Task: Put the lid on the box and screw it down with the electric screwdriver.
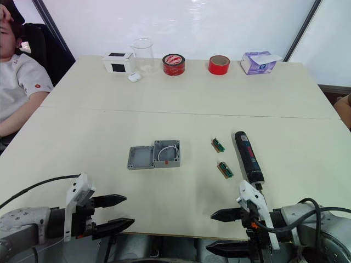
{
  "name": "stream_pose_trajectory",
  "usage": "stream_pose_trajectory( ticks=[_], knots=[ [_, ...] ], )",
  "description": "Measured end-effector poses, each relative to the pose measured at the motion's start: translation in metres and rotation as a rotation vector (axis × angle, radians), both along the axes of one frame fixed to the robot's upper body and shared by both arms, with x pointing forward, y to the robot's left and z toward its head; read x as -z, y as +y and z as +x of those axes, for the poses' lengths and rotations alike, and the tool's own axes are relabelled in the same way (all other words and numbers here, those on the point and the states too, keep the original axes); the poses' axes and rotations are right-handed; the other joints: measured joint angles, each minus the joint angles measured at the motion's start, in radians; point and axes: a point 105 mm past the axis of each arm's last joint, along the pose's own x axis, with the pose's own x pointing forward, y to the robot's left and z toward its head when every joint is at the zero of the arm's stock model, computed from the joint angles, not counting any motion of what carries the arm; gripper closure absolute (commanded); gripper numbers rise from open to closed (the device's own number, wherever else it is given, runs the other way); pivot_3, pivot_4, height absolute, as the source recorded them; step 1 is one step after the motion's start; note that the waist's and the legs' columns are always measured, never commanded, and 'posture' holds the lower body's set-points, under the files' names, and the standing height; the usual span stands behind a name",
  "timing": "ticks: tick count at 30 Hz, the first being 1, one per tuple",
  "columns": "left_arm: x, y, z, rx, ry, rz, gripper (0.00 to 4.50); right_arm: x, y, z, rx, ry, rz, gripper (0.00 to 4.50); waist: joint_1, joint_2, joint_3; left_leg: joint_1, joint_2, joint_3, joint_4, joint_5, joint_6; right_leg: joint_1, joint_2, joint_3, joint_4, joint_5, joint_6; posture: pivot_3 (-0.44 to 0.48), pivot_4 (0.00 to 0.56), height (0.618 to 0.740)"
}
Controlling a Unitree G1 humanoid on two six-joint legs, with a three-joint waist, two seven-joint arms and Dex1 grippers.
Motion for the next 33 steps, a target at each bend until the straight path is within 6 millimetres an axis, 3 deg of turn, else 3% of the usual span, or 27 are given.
stream_pose_trajectory(
  ticks=[15, 18, 22, 25, 28, 33],
  knots=[
    [-0.003, 0.005, 0.015, -0.051, -0.037, 0.018, 0.1, 0.034, -0.026, -0.006, 0.024, -0.014, -0.04, 0.0, 0.0, -0.001, 0.0, 0.002, -0.001, 0.0, 0.0, 0.0, 0.0, 0.002, 0.0, 0.0, 0.0, 0.0, 0.0, 0.0, 0.15, 0.74],
    [-0.005, 0.014, 0.03, -0.111, -0.083, 0.069, 0.1, 0.036, -0.026, 0.001, 0.056, -0.063, -0.012, 0.0, 0.0, -0.003, 0.001, 0.005, -0.001, 0.0, 0.0, 0.0, 0.0, 0.005, 0.001, 0.0, 0.0, 0.0, 0.0, 0.0, 0.15, 0.74],
    [-0.015, 0.031, 0.046, -0.157, -0.099, 0.117, 0.1, 0.031, -0.032, 0.028, 0.165, -0.105, 0.068, 0.0, -0.004, -0.005, 0.002, 0.006, 0.001, 0.0, 0.0, 0.0, 0.0, 0.006, 0.001, 0.0, 0.0, 0.001, -0.001, 0.0, 0.15, 0.74],
    [-0.028, 0.042, 0.052, -0.117, -0.072, 0.182, 0.1, 0.019, -0.035, 0.038, 0.185, -0.118, 0.105, 0.0, 0.0, -0.005, 0.003, 0.005, 0.002, 0.0, 0.0, 0.0, 0.0, 0.004, 0.002, 0.0, 0.001, 0.001, -0.001, 0.0, 0.15, 0.74],
    [-0.057, 0.047, 0.061, -0.037, -0.091, 0.246, 0.1, 0.005, -0.034, 0.047, 0.202, -0.132, 0.111, 0.0, 0.003, -0.005, 0.004, 0.005, 0.002, 0.0, 0.0, 0.0, 0.0, 0.004, 0.002, -0.001, 0.001, 0.001, -0.001, 0.0, 0.15, 0.74],
    [-0.117, 0.021, 0.086, 0.219, -0.255, 0.326, 0.1, -0.042, -0.015, 0.061, 0.183, -0.271, 0.152, 0.0, 0.0, -0.004, 0.005, 0.005, -0.004, 0.002, -0.001, 0.0, 0.0, 0.006, 0.002, 0.0, 0.0, 0.001, -0.001, 0.0, 0.15, 0.74]
  ],
)
